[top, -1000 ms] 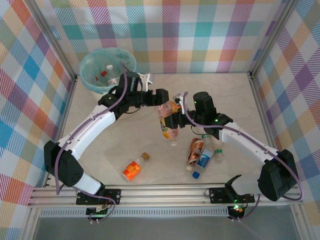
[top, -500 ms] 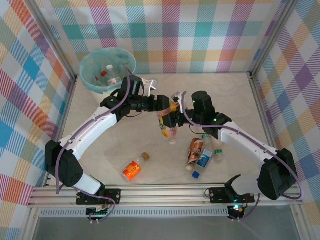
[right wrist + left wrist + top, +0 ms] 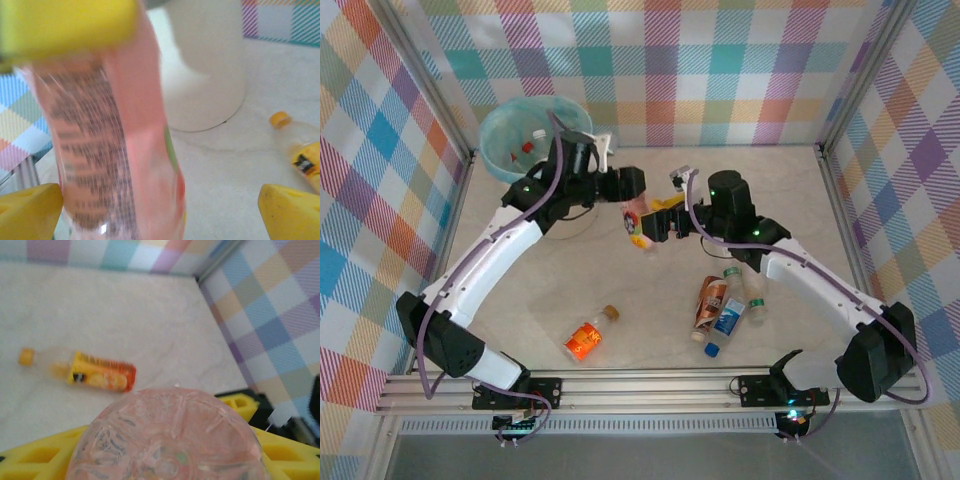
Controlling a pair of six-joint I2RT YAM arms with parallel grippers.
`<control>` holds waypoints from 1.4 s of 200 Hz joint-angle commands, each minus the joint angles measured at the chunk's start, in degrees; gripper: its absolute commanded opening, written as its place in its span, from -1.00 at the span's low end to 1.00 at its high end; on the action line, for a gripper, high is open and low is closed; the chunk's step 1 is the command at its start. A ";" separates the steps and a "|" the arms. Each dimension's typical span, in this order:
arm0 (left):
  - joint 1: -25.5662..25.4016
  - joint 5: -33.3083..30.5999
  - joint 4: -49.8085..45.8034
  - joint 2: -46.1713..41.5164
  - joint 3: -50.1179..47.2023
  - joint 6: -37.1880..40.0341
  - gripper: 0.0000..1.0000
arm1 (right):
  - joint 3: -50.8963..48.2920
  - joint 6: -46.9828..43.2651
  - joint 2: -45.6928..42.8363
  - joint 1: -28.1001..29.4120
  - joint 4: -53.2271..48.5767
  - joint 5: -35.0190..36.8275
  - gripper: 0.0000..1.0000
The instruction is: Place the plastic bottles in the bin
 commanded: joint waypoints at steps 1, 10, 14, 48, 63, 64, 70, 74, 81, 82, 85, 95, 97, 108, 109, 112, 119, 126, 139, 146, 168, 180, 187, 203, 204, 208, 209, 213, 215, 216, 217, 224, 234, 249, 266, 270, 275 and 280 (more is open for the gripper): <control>1.01 -5.02 -1.44 -2.24 6.20 1.75 0.23 | 0.96 0.09 -4.63 0.13 -1.88 8.43 0.99; 1.31 -5.20 -1.27 -2.15 8.06 1.47 0.22 | 0.43 0.37 -6.10 0.08 -2.17 10.27 0.99; 1.42 -5.16 -1.08 -2.15 8.94 1.34 0.22 | 0.22 0.41 -6.74 0.12 -2.34 10.97 0.99; 2.37 -4.46 0.07 -1.25 16.32 0.49 0.19 | -3.66 1.28 -12.84 0.13 -2.29 15.82 0.99; 2.96 -6.17 -0.62 -0.37 20.26 1.69 0.19 | -5.25 1.37 -15.26 0.12 -2.43 17.79 0.99; 3.00 -6.43 -0.72 -0.34 20.46 1.85 0.19 | -5.39 1.37 -15.39 0.08 -2.48 17.90 0.99; 3.29 -8.04 -0.82 -0.07 22.05 2.93 0.19 | -6.04 1.32 -16.21 0.08 -2.35 18.56 0.99; 3.52 -9.47 -0.95 0.08 22.85 3.51 0.19 | -6.47 1.33 -16.62 0.12 -2.30 19.15 0.99; 4.00 -11.92 -0.99 0.30 24.10 4.39 0.19 | -7.05 1.26 -17.35 0.10 -2.06 19.89 1.00; 4.09 -12.26 -0.99 0.35 24.27 4.52 0.19 | -7.17 1.27 -17.45 0.11 -2.08 20.00 0.99; 4.42 -13.12 -0.92 0.44 24.68 4.92 0.19 | -7.32 1.29 -17.65 0.12 -1.99 20.29 0.99; 5.40 -16.47 -0.41 0.78 25.85 6.93 0.18 | -7.82 1.05 -18.11 0.10 -1.74 20.87 0.99; 5.58 -17.10 -0.32 0.87 26.09 7.28 0.18 | -7.89 0.99 -18.15 0.10 -1.81 20.94 0.99; 6.81 -20.35 0.18 1.50 27.09 9.60 0.15 | -7.69 0.64 -18.09 0.13 -1.74 20.91 0.99; 6.94 -20.60 0.21 1.61 27.21 9.72 0.15 | -7.67 0.61 -18.08 0.08 -1.74 20.95 0.99; 7.22 -21.43 0.23 1.96 27.56 10.39 0.15 | -7.58 0.50 -18.12 0.12 -1.74 20.79 1.00; 8.14 -23.10 -0.04 2.86 28.63 11.96 0.15 | -7.28 0.28 -17.86 0.12 -1.78 20.57 0.99; 9.06 -25.08 -0.70 4.04 29.87 13.79 0.15 | -7.04 0.23 -17.60 0.10 -1.75 20.43 0.99; 10.88 -28.62 -2.33 6.37 32.34 15.89 0.15 | -6.64 0.22 -17.05 0.13 -1.89 20.06 0.99; 12.17 -29.14 -2.57 7.28 33.05 16.57 0.15 | -6.46 0.26 -16.77 0.13 -1.99 19.86 0.99; 15.78 -30.43 -2.05 9.86 33.66 17.65 0.14 | -6.33 1.16 -15.99 0.08 -2.14 19.10 0.99; 17.76 -31.16 -2.00 11.12 33.36 17.59 0.13 | -6.13 1.78 -15.62 0.13 -2.52 18.28 0.99; 19.01 -31.08 -2.78 11.88 33.24 16.51 0.13 | -6.13 2.25 -15.40 0.17 -2.71 17.94 0.99; 21.93 -28.05 -3.18 12.79 31.39 14.45 0.13 | -6.07 3.18 -15.19 0.08 -3.18 17.34 0.99; 22.02 -28.01 -3.10 12.83 31.16 14.34 0.13 | -6.07 3.24 -15.18 0.10 -3.20 17.32 1.00; 22.57 -27.70 -2.87 12.90 30.27 13.84 0.13 | -6.00 3.37 -15.01 0.13 -3.30 17.10 1.00; 22.73 -27.61 -2.81 12.93 30.08 13.68 0.14 | -5.99 3.43 -15.05 0.13 -3.31 17.03 1.00; 23.27 -26.87 -2.63 12.96 29.08 13.12 0.13 | -5.93 3.55 -15.00 0.12 -3.48 16.89 0.99; 23.54 -26.38 -2.48 13.01 28.67 12.85 0.13 | -5.95 3.63 -15.02 0.12 -3.54 16.82 0.99; 23.70 -26.12 -2.40 13.03 28.58 12.70 0.13 | -5.96 3.65 -15.05 0.13 -3.56 16.75 1.00; 23.78 -25.90 -2.31 13.04 28.31 12.59 0.13 | -5.93 3.61 -15.07 0.13 -3.62 16.68 1.00; 24.55 -23.91 -1.70 13.12 26.61 12.03 0.14 | -5.97 3.75 -15.07 0.13 -3.83 16.44 0.99; 25.19 -21.08 -1.64 13.65 24.85 11.72 0.15 | -6.37 3.98 -15.00 0.13 -3.95 16.42 0.99; 25.52 -17.50 -2.44 14.74 23.23 11.83 0.16 | -7.05 4.14 -14.83 0.13 -4.03 16.51 0.99; 25.53 -14.16 -2.02 15.41 20.48 11.91 0.16 | -7.42 4.20 -14.32 0.13 -4.20 16.43 0.99; 25.53 -13.58 -1.77 15.57 19.78 12.01 0.16 | -7.40 4.15 -14.15 0.12 -4.37 16.26 0.99; 25.60 -13.00 -1.54 15.70 18.98 12.30 0.16 | -7.30 4.06 -13.88 0.15 -4.46 16.14 0.99; 25.60 -12.72 -1.36 15.90 18.16 12.73 0.16 | -7.22 3.90 -13.62 0.13 -4.52 15.97 0.99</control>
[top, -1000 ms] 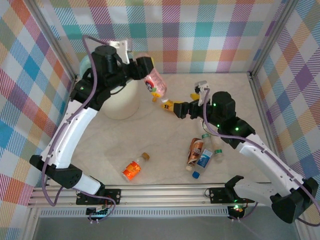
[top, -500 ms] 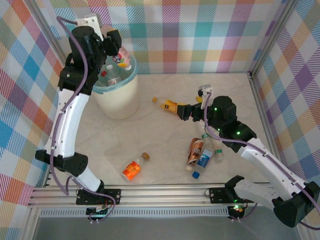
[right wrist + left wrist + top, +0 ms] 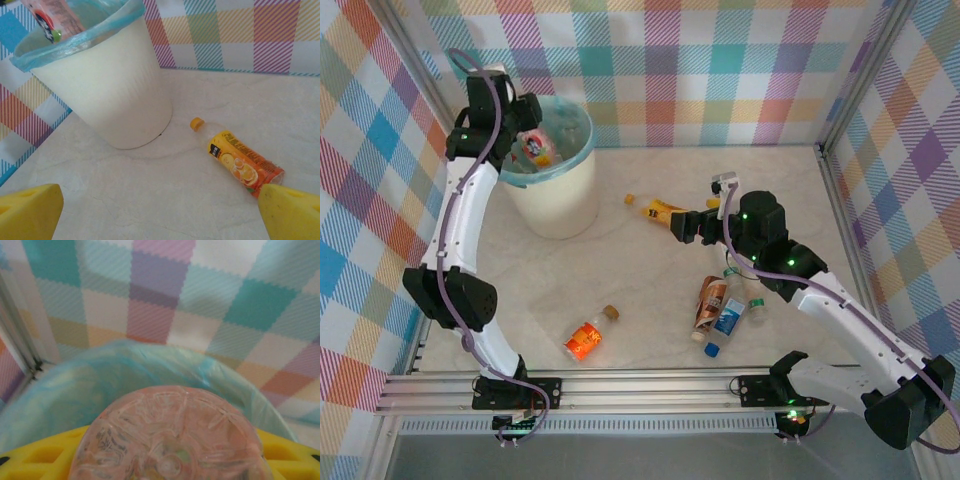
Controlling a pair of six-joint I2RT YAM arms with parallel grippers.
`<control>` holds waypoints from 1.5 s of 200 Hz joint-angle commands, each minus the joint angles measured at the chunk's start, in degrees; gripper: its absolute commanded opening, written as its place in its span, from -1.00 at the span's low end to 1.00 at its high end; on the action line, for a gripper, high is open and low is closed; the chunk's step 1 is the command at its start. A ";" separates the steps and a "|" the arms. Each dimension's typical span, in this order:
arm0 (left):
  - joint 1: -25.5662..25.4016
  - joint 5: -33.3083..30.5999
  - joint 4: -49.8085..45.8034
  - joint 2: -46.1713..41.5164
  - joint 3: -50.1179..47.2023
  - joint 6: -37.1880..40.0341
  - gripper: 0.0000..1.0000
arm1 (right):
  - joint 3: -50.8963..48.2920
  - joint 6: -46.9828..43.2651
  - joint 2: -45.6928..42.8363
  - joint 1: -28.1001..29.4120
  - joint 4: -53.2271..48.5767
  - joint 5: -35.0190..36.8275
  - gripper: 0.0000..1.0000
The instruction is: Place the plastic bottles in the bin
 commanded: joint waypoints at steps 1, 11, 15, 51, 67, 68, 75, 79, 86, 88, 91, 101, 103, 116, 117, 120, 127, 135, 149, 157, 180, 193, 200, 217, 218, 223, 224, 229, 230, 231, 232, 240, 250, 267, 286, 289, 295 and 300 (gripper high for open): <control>0.00 6.10 0.90 1.02 -3.11 0.08 0.16 | 0.15 0.66 1.08 0.13 -0.60 -1.33 0.99; 0.00 5.39 0.84 1.49 -4.52 0.68 0.16 | 0.38 0.49 1.44 0.13 -0.69 -1.78 0.99; -0.01 5.27 0.67 1.62 -4.97 0.82 0.16 | 0.51 0.35 1.62 0.13 -0.75 -1.87 0.99; 0.43 5.59 1.48 2.12 -9.86 1.82 0.17 | -0.10 0.48 2.60 0.10 -0.49 -2.19 0.99; 0.83 5.76 2.22 2.65 -11.62 1.88 0.16 | -0.18 0.58 3.56 0.13 -0.26 -2.85 0.99; 0.86 5.76 2.22 2.75 -11.68 1.86 0.16 | -0.23 0.58 3.63 0.13 -0.22 -2.90 0.99; 1.02 6.04 2.07 3.16 -12.13 1.54 0.16 | -0.15 0.61 4.09 0.13 -0.35 -3.27 0.99; 1.08 6.27 2.05 3.40 -12.35 1.49 0.16 | -0.17 0.70 4.28 0.13 -0.32 -3.48 0.99; 1.23 6.79 2.05 3.78 -12.81 1.41 0.16 | -0.17 0.87 4.56 0.13 -0.56 -3.69 0.99; 1.25 6.99 2.09 3.87 -12.92 1.35 0.16 | -0.14 0.87 4.63 0.13 -0.65 -3.67 0.99; 1.26 7.16 2.13 3.98 -13.12 1.31 0.16 | -0.17 0.99 4.72 0.13 -0.69 -3.73 1.00; 1.41 8.05 2.47 4.32 -13.86 1.22 0.16 | -0.35 1.02 4.83 0.13 -0.70 -3.88 1.00; 1.47 8.16 2.51 4.45 -13.99 1.22 0.16 | -0.36 1.04 4.83 0.13 -0.70 -3.98 1.00; 1.65 8.92 2.37 5.23 -14.08 1.24 0.19 | -0.55 1.09 4.83 0.08 -0.94 -3.92 0.99; 1.62 8.97 2.25 5.27 -14.01 1.23 0.19 | -0.55 1.06 4.83 0.06 -1.04 -3.92 0.99; 1.71 9.01 2.10 5.50 -13.80 1.22 0.20 | -0.55 1.08 4.83 0.12 -0.98 -3.92 0.99; 1.91 8.62 1.40 6.08 -13.17 1.29 0.21 | -0.62 1.03 4.83 0.10 -1.13 -3.92 0.99; 2.09 7.32 0.44 6.67 -12.10 1.23 0.22 | -0.50 0.98 4.83 0.10 -1.30 -3.84 0.99; 2.80 6.80 -1.25 7.68 -9.14 0.46 0.22 | -0.32 0.85 4.83 0.12 -1.45 -3.92 0.99; 3.31 7.88 -2.07 8.28 -7.26 -0.28 0.23 | -0.36 0.70 4.91 0.13 -1.37 -3.87 0.99; 3.81 11.22 -7.82 11.77 0.94 -0.76 0.51 | -0.28 0.74 5.35 0.13 -0.96 -3.83 0.99; 3.82 12.28 -9.75 12.60 4.11 -1.14 0.64 | -0.06 0.88 5.74 0.10 -0.79 -4.00 0.99; 3.81 12.72 -9.60 12.23 4.73 -1.55 0.71 | 0.22 0.93 5.97 0.13 -0.83 -4.18 0.99; 3.81 13.59 -8.14 9.94 5.03 -2.15 0.77 | 0.72 0.90 6.49 0.12 -0.96 -4.59 1.00; 3.80 13.59 -8.05 9.74 5.03 -2.18 0.77 | 0.75 0.87 6.54 0.12 -0.96 -4.61 1.00; 3.87 13.46 -7.63 8.97 5.19 -2.42 0.78 | 0.90 0.84 6.68 0.13 -1.10 -4.62 1.00; 3.82 13.40 -7.58 8.81 5.25 -2.45 0.78 | 0.92 0.84 6.72 0.13 -1.12 -4.62 1.00; 3.87 13.19 -7.26 7.95 5.45 -2.68 0.78 | 1.15 0.74 6.85 0.13 -1.23 -4.62 0.99; 3.87 13.13 -7.17 7.77 5.50 -2.71 0.78 | 1.18 0.71 6.90 0.13 -1.28 -4.62 1.00; 3.87 13.05 -7.13 7.60 5.53 -2.77 0.78 | 1.24 0.69 6.92 0.13 -1.30 -4.62 0.99; 3.87 13.01 -7.11 7.42 5.55 -2.79 0.78 | 1.27 0.68 6.98 0.13 -1.31 -4.62 0.99; 3.86 12.80 -6.69 6.09 5.98 -2.99 0.78 | 1.54 0.65 7.27 0.13 -1.45 -4.62 0.99; 3.84 12.71 -6.10 4.39 6.34 -3.08 0.77 | 1.89 0.49 7.53 0.12 -1.50 -4.62 1.00; 3.85 11.94 -5.31 0.97 6.30 -3.50 0.76 | 2.81 -0.31 8.23 0.13 -2.13 -4.24 0.99; 3.84 11.66 -3.09 -3.14 3.89 -3.60 0.74 | 3.96 -1.28 9.24 0.12 -3.28 -3.18 0.99; 3.84 11.72 -2.75 -3.75 3.37 -3.69 0.73 | 4.13 -1.51 9.37 0.13 -3.41 -3.17 0.99; 3.86 11.94 -2.30 -4.79 2.42 -3.98 0.72 | 4.28 -1.77 9.64 0.13 -3.56 -3.03 1.00; 3.87 12.55 -2.03 -5.51 1.67 -4.18 0.70 | 4.45 -1.95 9.83 0.13 -3.69 -2.96 0.99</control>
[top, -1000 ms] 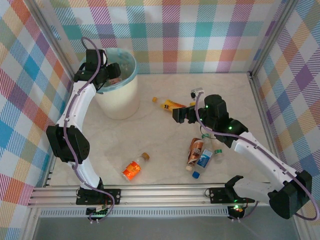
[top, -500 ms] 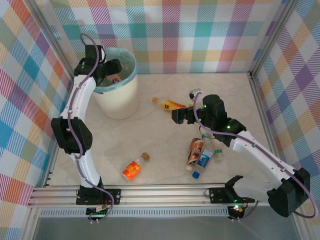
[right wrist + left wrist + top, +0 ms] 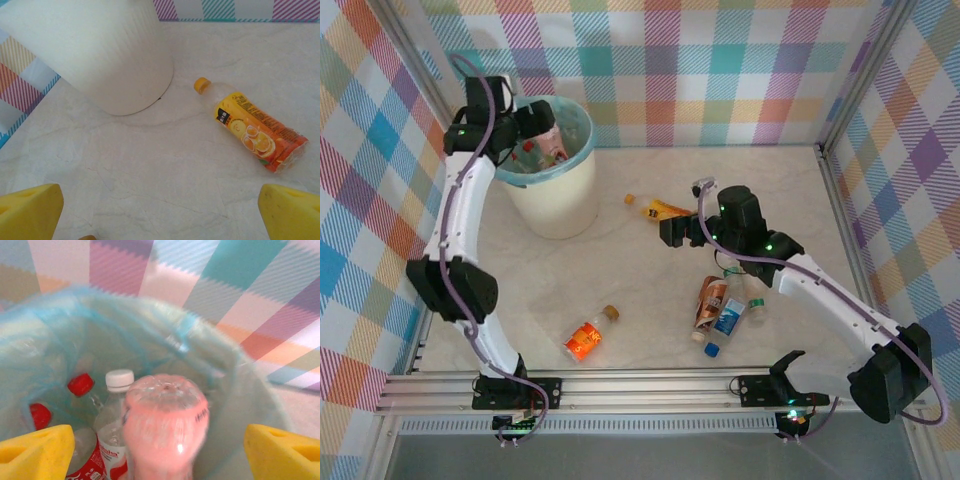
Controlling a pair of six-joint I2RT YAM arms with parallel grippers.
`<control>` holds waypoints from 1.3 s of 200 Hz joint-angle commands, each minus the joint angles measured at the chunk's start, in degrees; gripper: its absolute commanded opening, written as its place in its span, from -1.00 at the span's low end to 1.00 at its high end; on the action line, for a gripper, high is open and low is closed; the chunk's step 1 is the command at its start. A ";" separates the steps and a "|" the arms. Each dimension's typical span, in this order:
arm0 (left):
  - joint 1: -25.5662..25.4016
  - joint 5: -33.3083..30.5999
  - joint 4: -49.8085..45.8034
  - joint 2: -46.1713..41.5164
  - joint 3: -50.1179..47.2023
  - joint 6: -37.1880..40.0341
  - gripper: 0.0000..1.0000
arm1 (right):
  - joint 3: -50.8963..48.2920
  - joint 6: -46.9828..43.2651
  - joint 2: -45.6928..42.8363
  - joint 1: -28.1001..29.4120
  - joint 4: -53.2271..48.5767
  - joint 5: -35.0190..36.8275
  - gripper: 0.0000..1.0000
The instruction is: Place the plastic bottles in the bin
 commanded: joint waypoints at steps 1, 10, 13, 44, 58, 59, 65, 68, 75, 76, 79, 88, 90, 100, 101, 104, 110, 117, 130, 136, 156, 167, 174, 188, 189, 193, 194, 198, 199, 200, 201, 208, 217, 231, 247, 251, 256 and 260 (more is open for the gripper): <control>0.46 0.74 3.56 -6.64 -1.60 -1.23 0.69 | 2.66 -1.61 0.85 0.08 -1.40 0.72 0.99; 0.46 2.23 4.18 -7.36 -3.01 -1.26 0.66 | 2.83 -1.67 1.28 0.13 -1.27 0.85 0.99; 0.46 2.57 4.37 -7.46 -3.45 -1.30 0.64 | 2.78 -1.63 1.40 0.13 -1.16 0.75 0.99; 0.42 2.09 0.38 -3.76 -3.18 -2.11 0.44 | 3.45 -0.82 3.16 0.12 -0.73 -0.96 0.99; 0.44 4.33 0.17 -1.43 -3.10 -2.69 0.39 | 3.94 -0.70 3.70 0.08 -1.31 -1.39 0.99; 0.41 4.51 0.18 -1.29 -3.04 -2.72 0.39 | 3.97 -0.70 3.71 0.10 -1.38 -1.43 1.00; 0.43 5.42 0.04 0.15 -2.58 -3.11 0.34 | 3.97 -0.70 3.80 0.13 -1.44 -1.48 0.99; 0.41 5.88 -0.24 0.95 -2.21 -3.25 0.32 | 3.92 -0.70 3.88 0.13 -1.49 -1.43 1.00; 0.35 6.83 -1.07 2.96 -1.07 -3.45 0.29 | 3.84 -0.63 3.89 0.08 -1.45 -1.39 1.00; 0.36 6.95 -1.18 3.28 -0.84 -3.45 0.28 | 3.83 -0.67 3.89 0.10 -1.49 -1.35 1.00; 0.37 7.23 -1.61 4.12 -0.21 -3.45 0.27 | 3.83 -0.65 3.94 0.09 -1.49 -1.31 0.99; 0.24 7.50 -2.57 6.57 1.13 -3.47 0.25 | 3.68 -0.58 3.98 0.13 -1.53 -1.30 0.99; 0.23 7.50 -2.67 7.07 1.29 -3.48 0.25 | 3.65 -0.53 3.98 0.13 -1.51 -1.30 0.99; 0.07 7.69 -3.41 9.12 1.78 -3.65 0.22 | 3.51 -0.40 4.07 0.13 -1.54 -1.38 0.99; 0.09 7.77 -3.50 9.26 1.86 -3.73 0.21 | 3.44 -0.37 4.07 0.13 -1.53 -1.34 1.00; 0.06 8.10 -3.72 9.75 1.92 -3.85 0.20 | 3.38 -0.28 4.07 0.13 -1.53 -1.35 0.99; -0.04 8.84 -4.08 10.51 1.86 -4.04 0.18 | 3.36 -0.17 4.07 0.13 -1.66 -1.38 0.99; -0.26 9.71 -4.20 11.10 1.42 -4.14 0.17 | 3.18 -0.08 4.07 0.13 -1.84 -1.39 0.99; -0.59 11.79 -3.31 11.12 -0.37 -4.55 0.16 | 2.87 0.17 4.07 0.13 -1.84 -1.31 0.99; -0.72 13.02 -2.43 10.88 -1.37 -4.97 0.16 | 2.78 0.14 4.07 0.13 -1.90 -1.31 0.99; -0.93 15.23 -0.34 9.64 -2.67 -6.40 0.16 | 3.06 0.08 4.49 0.13 -1.95 -1.40 0.99; -0.88 15.40 -0.69 9.20 -1.77 -6.83 0.17 | 3.52 0.07 4.73 0.12 -2.07 -1.60 0.99; -0.86 15.66 -1.21 9.01 -0.76 -6.93 0.17 | 3.88 0.03 4.86 0.09 -2.16 -1.65 0.99; -0.83 15.51 -2.90 8.53 1.90 -6.97 0.20 | 4.30 0.09 5.03 0.13 -2.15 -1.65 0.99; -0.80 15.46 -2.98 8.53 2.09 -6.97 0.21 | 4.32 0.09 5.03 0.13 -2.15 -1.70 0.99; -0.84 15.22 -3.28 8.17 2.66 -6.97 0.23 | 4.41 -0.03 5.04 0.13 -2.14 -1.74 0.99; -0.81 15.14 -3.34 8.09 2.78 -6.97 0.23 | 4.51 -0.01 5.08 0.13 -2.23 -1.74 0.99; -0.85 14.73 -3.60 7.68 3.29 -6.86 0.26 | 4.64 -0.19 5.12 0.10 -2.35 -1.89 0.99; -0.85 14.63 -3.63 7.58 3.40 -6.87 0.26 | 4.67 -0.22 5.12 0.12 -2.34 -1.95 0.99; -0.81 14.49 -3.65 7.48 3.55 -6.88 0.27 | 4.72 -0.24 5.12 0.12 -2.42 -1.98 0.99; -0.84 14.38 -3.71 7.30 3.66 -6.88 0.28 | 4.75 -0.34 5.12 0.12 -2.41 -2.03 0.99; -0.85 13.60 -3.84 6.39 4.21 -6.88 0.33 | 5.18 -0.83 5.36 0.13 -2.81 -2.37 0.99; -0.88 12.69 -3.76 4.91 4.59 -6.79 0.40 | 5.85 -2.20 5.92 0.13 -3.59 -2.76 0.99; -0.88 11.57 -3.58 2.19 4.48 -6.45 0.46 | 7.60 -5.69 8.08 0.12 -6.10 -3.15 0.99; -0.94 10.03 -3.14 -1.61 2.64 -5.68 0.48 | 12.05 -9.82 12.68 0.04 -12.87 -1.18 0.99; -1.06 9.62 -2.81 -2.83 1.58 -5.53 0.48 | 13.13 -10.67 13.95 -0.03 -14.50 -0.48 0.99; -1.16 9.11 -2.32 -4.41 -0.02 -5.27 0.49 | 14.46 -11.76 15.47 -0.11 -16.03 0.00 0.99; -1.26 8.73 -1.64 -5.85 -1.55 -4.98 0.49 | 15.32 -12.62 16.61 -0.18 -17.08 0.57 0.99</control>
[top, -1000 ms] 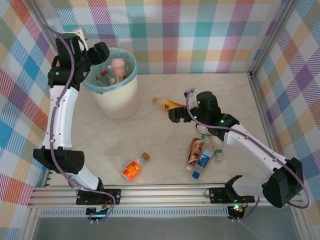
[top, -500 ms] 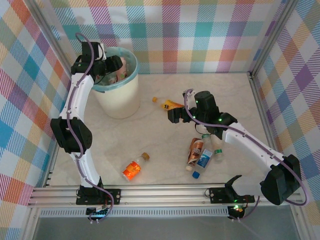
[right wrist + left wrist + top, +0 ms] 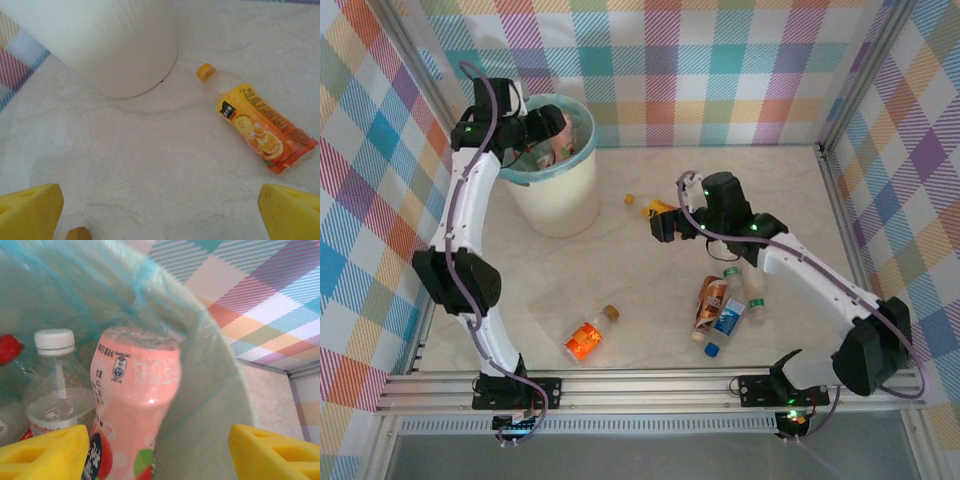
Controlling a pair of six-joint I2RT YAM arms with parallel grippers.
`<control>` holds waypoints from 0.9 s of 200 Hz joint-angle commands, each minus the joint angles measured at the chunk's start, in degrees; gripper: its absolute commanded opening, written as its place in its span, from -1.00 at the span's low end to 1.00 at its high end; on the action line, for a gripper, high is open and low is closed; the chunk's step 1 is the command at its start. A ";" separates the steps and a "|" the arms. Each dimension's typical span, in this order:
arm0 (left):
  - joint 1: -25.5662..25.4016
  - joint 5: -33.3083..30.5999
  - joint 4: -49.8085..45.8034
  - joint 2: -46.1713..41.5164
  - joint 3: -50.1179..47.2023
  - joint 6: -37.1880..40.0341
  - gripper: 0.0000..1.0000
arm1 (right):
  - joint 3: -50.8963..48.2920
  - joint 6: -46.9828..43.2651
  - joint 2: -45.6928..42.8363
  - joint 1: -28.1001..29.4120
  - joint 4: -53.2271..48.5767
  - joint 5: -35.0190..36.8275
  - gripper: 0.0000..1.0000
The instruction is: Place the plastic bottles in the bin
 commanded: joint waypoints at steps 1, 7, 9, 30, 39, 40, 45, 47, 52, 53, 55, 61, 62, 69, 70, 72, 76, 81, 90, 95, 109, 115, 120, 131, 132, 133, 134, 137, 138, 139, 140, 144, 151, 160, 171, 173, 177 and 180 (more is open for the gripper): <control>-0.56 -2.79 1.61 -9.76 -3.58 1.38 0.49 | 5.55 -7.48 6.27 -0.20 -9.76 2.20 0.99; -0.83 -3.24 2.66 -12.01 -6.27 1.80 0.50 | 6.65 -8.70 7.98 -0.30 -10.80 2.92 0.99; -0.99 -3.34 3.01 -12.83 -7.31 1.93 0.50 | 6.98 -9.18 8.58 -0.31 -11.09 3.10 1.00; -2.87 -4.17 6.96 -21.65 -18.81 4.34 0.51 | 10.72 -14.16 14.27 -0.87 -12.74 4.63 0.99; -4.34 -4.62 8.46 -25.66 -24.20 5.80 0.51 | 12.78 -15.47 16.83 -1.25 -13.50 4.86 0.99; -4.52 -4.67 8.64 -26.18 -24.78 5.97 0.51 | 13.08 -15.48 17.16 -1.31 -13.59 4.86 0.99; -5.24 -4.80 9.45 -28.47 -27.66 6.80 0.51 | 14.19 -17.86 18.56 -1.64 -14.00 4.93 0.99; -5.52 -4.80 9.79 -29.47 -28.81 7.12 0.52 | 14.77 -18.21 19.11 -1.79 -14.13 4.95 0.99; -6.26 -4.85 10.58 -31.84 -31.67 7.79 0.52 | 15.88 -18.82 20.54 -2.16 -14.20 5.12 0.99; -6.32 -4.83 10.75 -32.30 -32.20 7.93 0.52 | 16.12 -18.96 20.81 -2.29 -14.25 5.12 0.99; -6.67 -4.81 11.03 -33.24 -33.26 8.15 0.53 | 16.57 -19.19 21.35 -2.43 -14.28 5.13 0.99; -7.41 -4.62 11.83 -35.90 -36.35 8.70 0.53 | 17.84 -19.99 23.07 -3.03 -14.54 4.90 0.99; -7.51 -4.54 11.99 -36.35 -36.87 8.78 0.53 | 18.12 -20.16 23.40 -3.12 -14.59 4.84 0.99; -8.22 -4.23 12.96 -39.34 -40.04 9.11 0.54 | 19.81 -21.38 25.45 -3.76 -15.08 4.41 0.99; -8.31 -4.25 13.08 -39.75 -40.69 9.12 0.54 | 20.07 -21.60 25.77 -3.84 -15.13 4.37 0.99; -8.49 -4.14 13.33 -40.55 -41.73 9.12 0.54 | 20.57 -22.03 26.39 -3.96 -15.34 4.30 1.00; -8.79 -4.07 13.73 -42.19 -43.42 9.06 0.54 | 21.56 -23.05 27.62 -4.23 -15.69 4.23 0.99; -9.19 -3.96 14.18 -43.98 -45.59 8.91 0.54 | 22.58 -24.67 29.12 -4.43 -16.34 4.29 0.99; -9.77 -3.48 14.44 -46.85 -48.77 8.78 0.54 | 24.70 -27.72 31.63 -4.53 -17.62 5.51 0.99; -10.05 -3.07 14.37 -48.19 -50.25 8.77 0.54 | 25.71 -28.83 32.89 -4.53 -17.93 7.06 0.99; -10.50 -1.91 13.28 -51.38 -53.56 8.94 0.54 | 27.77 -31.20 35.54 -5.01 -17.98 8.34 0.99; -10.66 -1.57 12.57 -52.47 -54.57 9.03 0.54 | 28.28 -32.18 36.40 -5.34 -17.92 7.55 0.99; -10.77 -1.20 11.95 -53.25 -55.37 9.11 0.54 | 28.76 -32.94 37.04 -5.53 -17.77 7.10 0.99; -10.86 -0.43 11.07 -55.09 -57.25 9.12 0.54 | 29.96 -33.88 38.68 -6.01 -17.68 7.10 0.99; -10.86 -0.33 11.00 -55.27 -57.43 9.12 0.54 | 30.06 -33.92 38.85 -6.06 -17.70 7.12 0.99; -10.86 -0.24 10.96 -55.35 -57.60 9.12 0.54 | 30.20 -33.93 38.98 -6.09 -17.75 7.14 0.99; -10.86 -0.15 10.85 -55.48 -57.69 9.12 0.54 | 30.32 -33.98 39.08 -6.10 -17.78 7.14 0.99; -10.86 0.07 10.72 -55.91 -58.36 9.20 0.54 | 30.75 -34.09 39.52 -6.25 -17.87 7.15 0.99; -10.86 0.14 10.64 -56.11 -58.51 9.21 0.54 | 30.90 -34.11 39.66 -6.32 -17.88 7.15 1.00; -10.86 0.21 10.61 -56.22 -58.67 9.21 0.54 | 31.02 -34.12 39.82 -6.35 -17.89 7.15 1.00; -10.86 0.30 10.55 -56.31 -58.84 9.21 0.54 | 31.16 -34.12 39.95 -6.36 -17.89 7.15 0.99; -10.86 0.45 10.32 -56.89 -59.47 9.30 0.54 | 31.70 -34.12 40.55 -6.59 -17.96 7.02 1.00; -10.87 0.55 9.69 -57.60 -60.37 9.30 0.54 | 32.72 -34.29 41.53 -6.85 -18.36 6.20 0.99; -10.87 0.10 8.67 -58.35 -61.20 9.30 0.54 | 34.10 -34.77 42.91 -7.07 -19.54 4.96 1.00; -10.87 -1.02 7.62 -59.30 -62.06 9.30 0.54 | 35.03 -35.58 44.41 -7.19 -20.28 4.28 1.00; -10.88 -1.16 7.53 -59.41 -62.19 9.32 0.54 | 35.14 -35.78 44.72 -7.24 -20.38 4.26 0.99; -10.88 -1.59 7.27 -59.74 -62.60 9.30 0.54 | 35.38 -36.14 45.24 -7.25 -20.65 4.25 0.99; -10.86 -1.85 7.12 -59.94 -62.80 9.30 0.54 | 35.50 -36.41 45.66 -7.26 -20.82 4.25 0.99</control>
